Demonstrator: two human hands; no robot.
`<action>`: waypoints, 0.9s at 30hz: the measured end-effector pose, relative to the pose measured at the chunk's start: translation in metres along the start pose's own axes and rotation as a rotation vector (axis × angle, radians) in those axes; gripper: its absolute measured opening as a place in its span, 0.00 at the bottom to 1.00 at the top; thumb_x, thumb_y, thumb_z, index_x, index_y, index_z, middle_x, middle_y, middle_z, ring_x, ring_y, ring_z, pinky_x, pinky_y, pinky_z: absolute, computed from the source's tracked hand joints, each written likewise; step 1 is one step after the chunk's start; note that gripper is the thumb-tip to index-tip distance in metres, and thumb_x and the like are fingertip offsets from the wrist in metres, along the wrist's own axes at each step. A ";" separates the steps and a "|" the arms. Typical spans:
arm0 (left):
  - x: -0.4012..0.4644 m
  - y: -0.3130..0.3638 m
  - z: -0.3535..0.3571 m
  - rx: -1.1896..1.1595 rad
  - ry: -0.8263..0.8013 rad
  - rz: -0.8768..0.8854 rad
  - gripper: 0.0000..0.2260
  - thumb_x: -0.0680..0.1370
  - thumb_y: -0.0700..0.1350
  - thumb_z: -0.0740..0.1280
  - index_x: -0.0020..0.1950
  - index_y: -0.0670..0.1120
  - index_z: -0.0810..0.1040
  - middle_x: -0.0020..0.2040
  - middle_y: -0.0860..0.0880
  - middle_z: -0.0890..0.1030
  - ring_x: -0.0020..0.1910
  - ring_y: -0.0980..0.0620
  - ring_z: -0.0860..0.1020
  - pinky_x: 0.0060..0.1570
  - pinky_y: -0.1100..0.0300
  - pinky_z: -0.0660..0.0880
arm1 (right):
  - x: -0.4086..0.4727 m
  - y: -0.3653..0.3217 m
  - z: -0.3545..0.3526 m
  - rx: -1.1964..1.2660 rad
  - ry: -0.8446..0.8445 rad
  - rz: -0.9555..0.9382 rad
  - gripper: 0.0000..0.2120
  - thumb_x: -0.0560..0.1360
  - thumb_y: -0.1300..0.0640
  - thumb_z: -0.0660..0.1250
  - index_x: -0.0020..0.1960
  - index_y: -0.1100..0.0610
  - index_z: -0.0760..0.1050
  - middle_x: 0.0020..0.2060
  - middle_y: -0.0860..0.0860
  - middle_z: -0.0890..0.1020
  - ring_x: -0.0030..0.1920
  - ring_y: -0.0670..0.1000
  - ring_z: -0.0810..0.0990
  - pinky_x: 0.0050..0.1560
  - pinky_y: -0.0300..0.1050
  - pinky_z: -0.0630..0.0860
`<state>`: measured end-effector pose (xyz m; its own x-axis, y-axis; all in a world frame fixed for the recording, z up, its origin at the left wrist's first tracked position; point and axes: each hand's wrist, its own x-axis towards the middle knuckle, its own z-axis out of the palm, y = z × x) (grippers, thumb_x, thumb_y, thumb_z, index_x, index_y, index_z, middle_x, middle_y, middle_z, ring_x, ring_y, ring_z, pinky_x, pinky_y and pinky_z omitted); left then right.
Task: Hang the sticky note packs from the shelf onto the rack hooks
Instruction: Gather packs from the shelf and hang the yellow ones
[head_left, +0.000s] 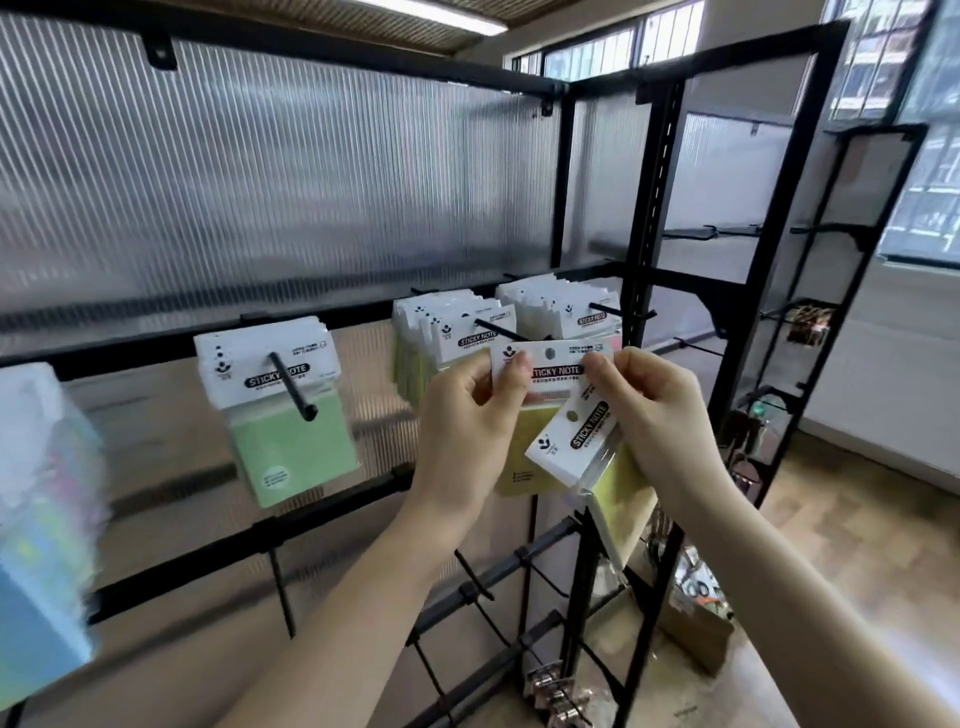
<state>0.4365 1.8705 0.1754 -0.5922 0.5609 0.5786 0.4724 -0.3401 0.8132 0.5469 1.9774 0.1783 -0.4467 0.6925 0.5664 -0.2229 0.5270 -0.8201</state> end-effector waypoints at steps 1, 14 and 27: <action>0.003 0.000 0.001 -0.003 0.001 -0.001 0.17 0.79 0.51 0.64 0.46 0.36 0.79 0.41 0.43 0.84 0.40 0.44 0.83 0.44 0.39 0.78 | 0.004 0.002 0.001 -0.005 0.005 -0.008 0.16 0.76 0.54 0.67 0.33 0.59 0.72 0.28 0.50 0.78 0.30 0.47 0.75 0.31 0.39 0.70; 0.014 -0.004 0.010 0.039 0.059 0.066 0.24 0.77 0.56 0.63 0.47 0.33 0.77 0.41 0.32 0.78 0.40 0.34 0.77 0.41 0.39 0.73 | 0.034 0.023 0.004 0.010 -0.065 -0.049 0.18 0.76 0.54 0.68 0.33 0.63 0.71 0.26 0.49 0.72 0.27 0.42 0.68 0.29 0.36 0.63; 0.018 -0.033 0.013 0.336 0.337 0.100 0.14 0.77 0.57 0.62 0.41 0.48 0.69 0.31 0.54 0.68 0.30 0.58 0.66 0.32 0.68 0.64 | 0.055 0.041 0.014 -0.081 -0.139 -0.074 0.11 0.72 0.51 0.71 0.43 0.48 0.67 0.36 0.43 0.77 0.37 0.41 0.78 0.34 0.34 0.72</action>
<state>0.4191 1.9018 0.1585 -0.6854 0.2437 0.6861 0.6894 -0.0859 0.7192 0.5009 2.0303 0.1749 -0.5484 0.5786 0.6038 -0.1913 0.6161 -0.7641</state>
